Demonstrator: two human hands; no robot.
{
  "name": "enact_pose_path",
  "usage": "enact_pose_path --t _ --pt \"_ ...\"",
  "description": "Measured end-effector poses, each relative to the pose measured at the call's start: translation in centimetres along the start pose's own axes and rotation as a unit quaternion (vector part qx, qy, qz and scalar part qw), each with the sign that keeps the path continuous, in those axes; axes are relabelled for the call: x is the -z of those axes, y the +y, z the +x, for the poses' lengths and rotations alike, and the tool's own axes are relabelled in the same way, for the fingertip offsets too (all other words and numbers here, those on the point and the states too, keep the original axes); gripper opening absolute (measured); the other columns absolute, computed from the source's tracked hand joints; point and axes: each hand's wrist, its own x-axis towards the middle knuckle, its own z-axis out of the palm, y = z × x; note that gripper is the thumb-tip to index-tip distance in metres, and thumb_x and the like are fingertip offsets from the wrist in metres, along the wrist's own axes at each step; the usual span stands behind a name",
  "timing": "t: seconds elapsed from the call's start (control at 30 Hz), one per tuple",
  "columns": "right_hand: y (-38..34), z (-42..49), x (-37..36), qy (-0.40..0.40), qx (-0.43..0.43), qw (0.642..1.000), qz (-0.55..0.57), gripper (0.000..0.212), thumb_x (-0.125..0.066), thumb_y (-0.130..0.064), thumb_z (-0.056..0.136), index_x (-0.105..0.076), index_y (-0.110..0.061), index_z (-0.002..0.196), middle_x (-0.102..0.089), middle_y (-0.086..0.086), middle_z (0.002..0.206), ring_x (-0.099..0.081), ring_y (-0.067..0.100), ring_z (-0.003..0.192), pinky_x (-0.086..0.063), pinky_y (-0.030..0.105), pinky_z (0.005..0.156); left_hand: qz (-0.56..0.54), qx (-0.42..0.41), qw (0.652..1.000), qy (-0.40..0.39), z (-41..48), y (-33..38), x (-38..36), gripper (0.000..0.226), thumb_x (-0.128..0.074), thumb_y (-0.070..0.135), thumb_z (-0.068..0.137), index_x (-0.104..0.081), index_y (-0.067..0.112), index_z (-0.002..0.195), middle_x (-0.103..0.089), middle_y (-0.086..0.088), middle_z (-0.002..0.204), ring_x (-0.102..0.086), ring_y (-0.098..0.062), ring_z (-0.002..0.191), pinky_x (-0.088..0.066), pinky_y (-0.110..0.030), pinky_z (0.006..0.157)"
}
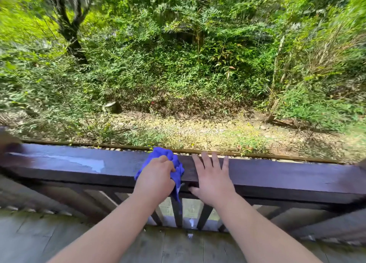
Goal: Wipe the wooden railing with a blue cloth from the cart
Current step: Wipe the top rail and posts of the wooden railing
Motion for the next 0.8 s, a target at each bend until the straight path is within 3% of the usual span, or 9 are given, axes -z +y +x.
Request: enact_pose_path --t 0.2,0.4,0.53,0.8 --pt "0.3 -0.1 0.2 -0.015 0.01 1.0 -0.022 0.099 -0.057 -0.036 0.089 0.008 -0.016 0.16 -0.006 0.014 0.17 0.004 0.046 0.154 0.005 0.075 0.115 -0.004 -0.026 1.0 -0.013 1.3 5.3 -1.5 0.025 -0.052 0.012 0.072 -0.066 0.023 0.091 -0.054 0.005 0.092 -0.051 -0.019 0.093 -0.039 -0.027 0.07" --pt "0.5 -0.1 0.2 -0.003 0.017 1.0 -0.009 0.096 -0.052 -0.043 0.089 0.006 -0.015 0.16 -0.005 0.014 0.17 0.007 0.046 0.154 0.008 0.075 0.115 0.006 -0.056 0.997 -0.051 1.3 4.5 -1.5 0.031 -0.05 0.012 0.074 -0.064 0.024 0.099 -0.053 0.007 0.098 -0.048 -0.017 0.098 -0.039 -0.026 0.075" --pt "0.0 -0.1 0.4 -0.013 0.002 1.0 0.001 0.1 -0.053 -0.048 0.087 0.008 -0.018 0.16 0.001 0.012 0.171 0.014 0.044 0.154 0.016 0.073 0.113 0.009 -0.076 0.995 -0.066 1.3 3.7 -1.3 0.03 -0.05 0.015 0.077 -0.064 0.022 0.103 -0.053 0.005 0.104 -0.048 -0.017 0.104 -0.048 -0.036 0.082" --pt "-5.0 2.3 0.9 -0.016 0.024 1.0 0.005 0.094 -0.048 -0.045 0.086 -0.001 -0.011 0.16 -0.003 0.017 0.17 0.011 0.045 0.154 0.008 0.072 0.117 0.039 -0.087 0.994 -0.044 0.8 -1.2 0.1 0.017 -0.051 0.019 0.081 -0.06 0.02 0.096 -0.052 0.005 0.102 -0.048 -0.017 0.098 -0.036 -0.027 0.07"
